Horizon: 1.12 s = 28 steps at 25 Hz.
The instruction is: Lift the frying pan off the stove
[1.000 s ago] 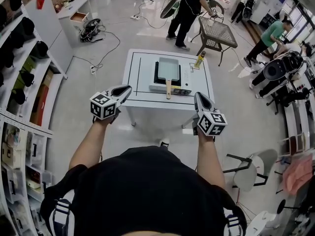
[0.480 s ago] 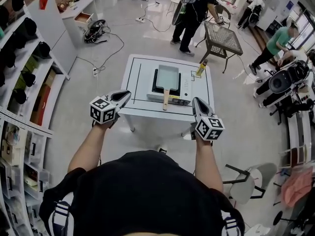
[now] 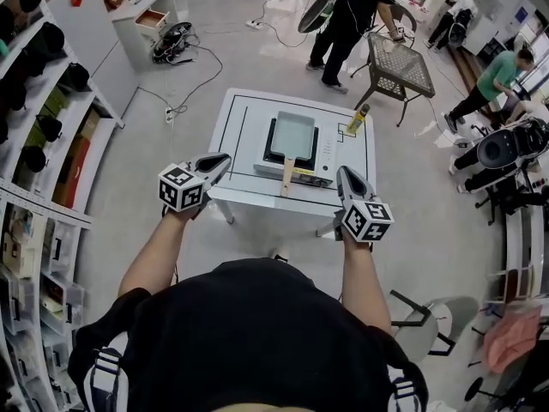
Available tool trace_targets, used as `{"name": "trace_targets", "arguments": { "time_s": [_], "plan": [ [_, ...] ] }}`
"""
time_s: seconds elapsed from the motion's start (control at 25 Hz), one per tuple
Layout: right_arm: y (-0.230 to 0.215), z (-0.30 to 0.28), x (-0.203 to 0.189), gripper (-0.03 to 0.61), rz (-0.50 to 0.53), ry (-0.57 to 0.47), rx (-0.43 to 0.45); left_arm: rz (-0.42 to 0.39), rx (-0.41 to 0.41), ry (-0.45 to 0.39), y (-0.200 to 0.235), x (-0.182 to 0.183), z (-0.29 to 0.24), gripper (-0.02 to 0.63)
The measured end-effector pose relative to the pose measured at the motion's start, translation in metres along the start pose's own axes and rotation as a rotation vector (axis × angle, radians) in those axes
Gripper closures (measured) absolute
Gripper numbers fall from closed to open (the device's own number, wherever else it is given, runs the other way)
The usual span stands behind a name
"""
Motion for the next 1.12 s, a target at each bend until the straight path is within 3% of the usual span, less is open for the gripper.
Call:
{"name": "trace_targets", "arguments": {
  "time_s": [1.12],
  "plan": [
    [-0.094,-0.105,0.009,0.568,-0.013,0.081,0.139,0.067,0.083,0.028,0.024,0.013,-0.109,0.578]
  ]
}}
Point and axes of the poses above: the fingertips, and each gripper's own axes: z backward along the fingers, y to its left, x out of its top, the point moved 5 cm from there along z, backward along the fingers, and after that the axes turned 2 degrees about z, right-handed, at the moved point
